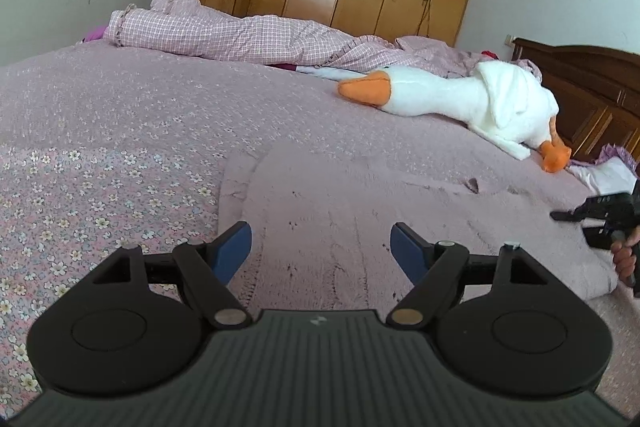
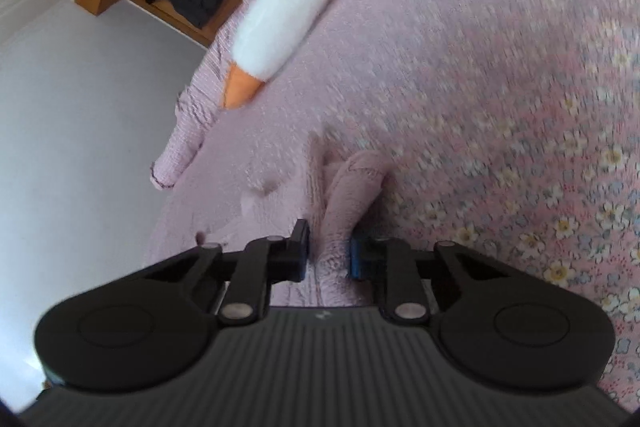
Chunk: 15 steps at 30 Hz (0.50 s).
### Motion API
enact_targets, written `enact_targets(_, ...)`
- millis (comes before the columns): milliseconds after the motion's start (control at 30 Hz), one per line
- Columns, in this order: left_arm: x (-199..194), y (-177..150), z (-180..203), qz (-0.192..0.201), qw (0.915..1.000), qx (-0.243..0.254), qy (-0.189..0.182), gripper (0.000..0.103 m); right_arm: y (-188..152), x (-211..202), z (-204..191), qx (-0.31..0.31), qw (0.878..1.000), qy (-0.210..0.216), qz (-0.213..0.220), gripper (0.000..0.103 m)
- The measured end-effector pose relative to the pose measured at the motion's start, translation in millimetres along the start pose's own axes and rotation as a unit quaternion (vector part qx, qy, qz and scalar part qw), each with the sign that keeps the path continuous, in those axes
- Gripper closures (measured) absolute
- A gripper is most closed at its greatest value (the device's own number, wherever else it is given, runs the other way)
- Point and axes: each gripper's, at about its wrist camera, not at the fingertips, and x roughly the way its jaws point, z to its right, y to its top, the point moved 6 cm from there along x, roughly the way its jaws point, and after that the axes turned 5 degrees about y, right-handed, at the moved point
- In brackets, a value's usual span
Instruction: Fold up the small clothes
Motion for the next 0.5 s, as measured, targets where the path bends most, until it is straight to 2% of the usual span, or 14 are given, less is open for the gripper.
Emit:
enact_targets(100, 1, -1, -2, -0.002, 1.0, -0.002, 0.002, 0.021, 0, 1, -7, -0.001, 1.0, -0.008, -0.006, 0.084)
enact_targets(333, -2, 2, -6, 0.004, 0.9999, -0.015, 0.001, 0.021, 9, 2, -29, -0.002, 0.997, -0.072, -0.018, 0.084)
enact_targets(500, -13, 2, -7, 0.034, 0.999, 0.028, 0.002, 0.021, 13, 8, -56, -0.016, 0.991, -0.13, -0.033, 0.084)
